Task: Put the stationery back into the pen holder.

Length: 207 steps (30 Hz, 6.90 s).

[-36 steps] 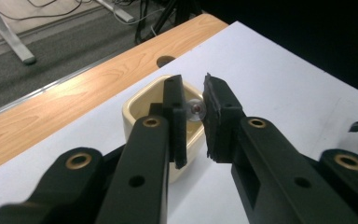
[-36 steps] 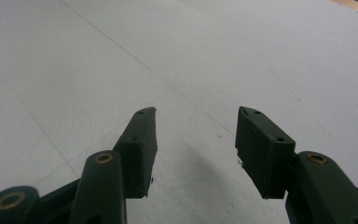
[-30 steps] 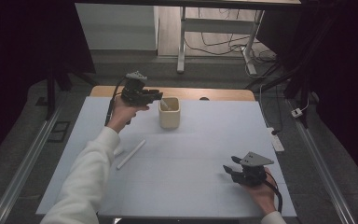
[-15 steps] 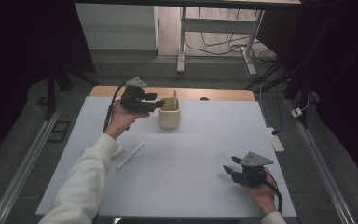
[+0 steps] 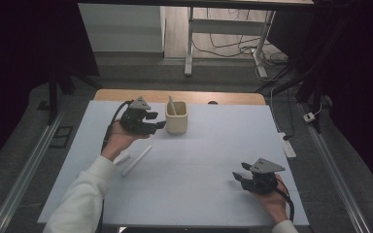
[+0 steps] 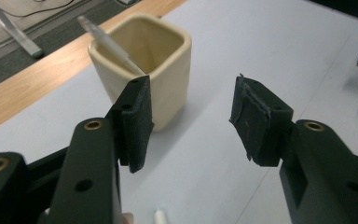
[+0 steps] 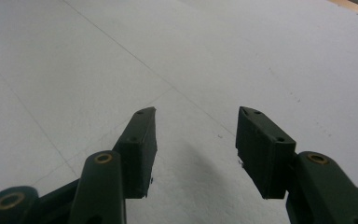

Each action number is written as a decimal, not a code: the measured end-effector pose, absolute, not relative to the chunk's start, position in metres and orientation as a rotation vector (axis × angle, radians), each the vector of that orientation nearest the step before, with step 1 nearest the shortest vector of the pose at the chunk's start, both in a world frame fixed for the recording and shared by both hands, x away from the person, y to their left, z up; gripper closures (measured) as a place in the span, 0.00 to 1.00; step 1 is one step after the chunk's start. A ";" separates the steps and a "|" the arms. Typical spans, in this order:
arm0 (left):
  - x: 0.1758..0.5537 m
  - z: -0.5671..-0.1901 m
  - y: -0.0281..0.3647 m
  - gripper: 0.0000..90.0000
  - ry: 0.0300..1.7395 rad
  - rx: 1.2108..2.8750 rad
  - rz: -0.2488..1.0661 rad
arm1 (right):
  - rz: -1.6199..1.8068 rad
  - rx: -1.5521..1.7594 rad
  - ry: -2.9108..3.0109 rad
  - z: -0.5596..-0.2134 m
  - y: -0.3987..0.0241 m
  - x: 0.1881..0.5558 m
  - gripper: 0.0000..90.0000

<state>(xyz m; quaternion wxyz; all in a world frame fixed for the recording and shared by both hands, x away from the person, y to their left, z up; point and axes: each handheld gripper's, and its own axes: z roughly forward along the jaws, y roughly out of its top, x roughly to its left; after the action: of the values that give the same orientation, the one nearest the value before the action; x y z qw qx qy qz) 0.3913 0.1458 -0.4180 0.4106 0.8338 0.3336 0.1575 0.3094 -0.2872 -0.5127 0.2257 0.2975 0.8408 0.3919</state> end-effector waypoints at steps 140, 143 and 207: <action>0.385 -0.520 0.175 0.45 1.163 2.421 0.193 | 0.968 0.749 2.368 -0.519 -0.278 0.308 0.53; 0.387 -0.521 0.174 0.45 1.176 2.414 0.192 | 0.968 0.749 2.367 -0.519 -0.278 0.308 0.53; 0.360 -0.465 0.185 0.87 0.967 2.090 0.333 | 1.080 0.787 2.330 -0.512 -0.285 0.307 0.48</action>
<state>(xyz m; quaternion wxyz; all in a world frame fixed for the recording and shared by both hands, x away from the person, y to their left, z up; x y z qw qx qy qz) 0.3598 0.1848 -0.4648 0.3963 0.8247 0.3814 0.1315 0.3075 -0.2849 -0.5119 0.2256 0.2856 0.8451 0.3916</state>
